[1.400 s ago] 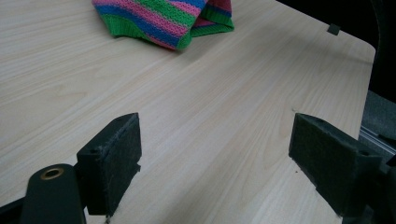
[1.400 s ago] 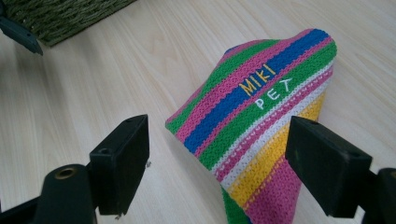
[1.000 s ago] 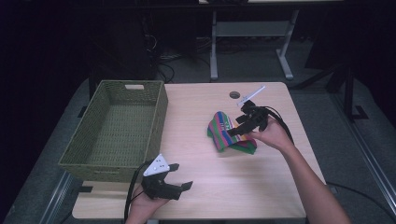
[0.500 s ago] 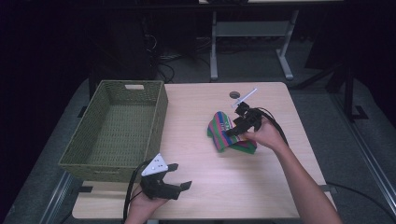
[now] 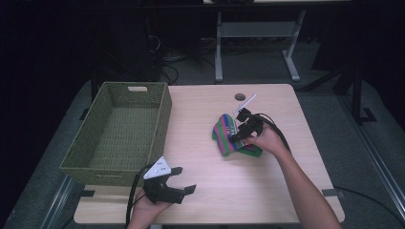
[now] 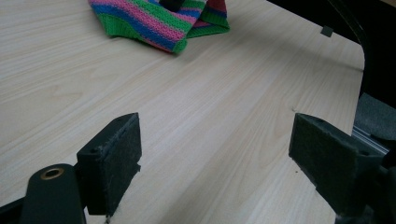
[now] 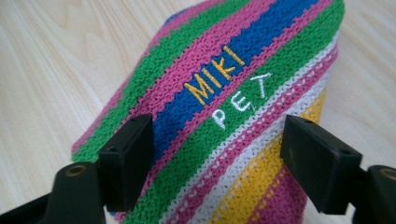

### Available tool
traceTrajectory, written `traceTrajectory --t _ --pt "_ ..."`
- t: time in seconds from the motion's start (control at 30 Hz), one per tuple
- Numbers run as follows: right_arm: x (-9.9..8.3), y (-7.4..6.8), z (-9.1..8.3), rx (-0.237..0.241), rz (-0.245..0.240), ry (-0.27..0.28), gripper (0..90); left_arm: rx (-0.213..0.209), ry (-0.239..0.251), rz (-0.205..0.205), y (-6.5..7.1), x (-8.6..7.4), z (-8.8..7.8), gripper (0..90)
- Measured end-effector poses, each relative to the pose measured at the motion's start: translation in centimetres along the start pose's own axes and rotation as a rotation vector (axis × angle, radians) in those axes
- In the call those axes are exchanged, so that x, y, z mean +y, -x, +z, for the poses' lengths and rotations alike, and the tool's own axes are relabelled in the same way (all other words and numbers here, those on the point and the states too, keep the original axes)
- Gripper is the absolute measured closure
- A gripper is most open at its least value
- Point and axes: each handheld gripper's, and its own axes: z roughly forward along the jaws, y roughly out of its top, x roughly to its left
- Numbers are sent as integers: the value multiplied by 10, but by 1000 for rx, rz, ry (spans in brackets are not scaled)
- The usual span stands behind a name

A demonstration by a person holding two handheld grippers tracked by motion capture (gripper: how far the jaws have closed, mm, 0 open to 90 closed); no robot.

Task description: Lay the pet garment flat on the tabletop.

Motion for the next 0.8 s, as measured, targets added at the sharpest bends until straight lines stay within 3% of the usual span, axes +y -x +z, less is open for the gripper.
traceTrajectory --t 0.4,0.6,0.7,0.8 --pt "-6 5 14 -9 21 -14 338 -5 -1 -4 0 0 0 166" --pt "-7 1 15 -59 8 -10 435 -3 0 -4 1 0 0 166" --pt "-7 0 15 -65 8 -8 463 -3 0 -3 2 0 1 166" --pt "-8 0 14 -62 9 2 546 -1 0 0 2 0 1 167"
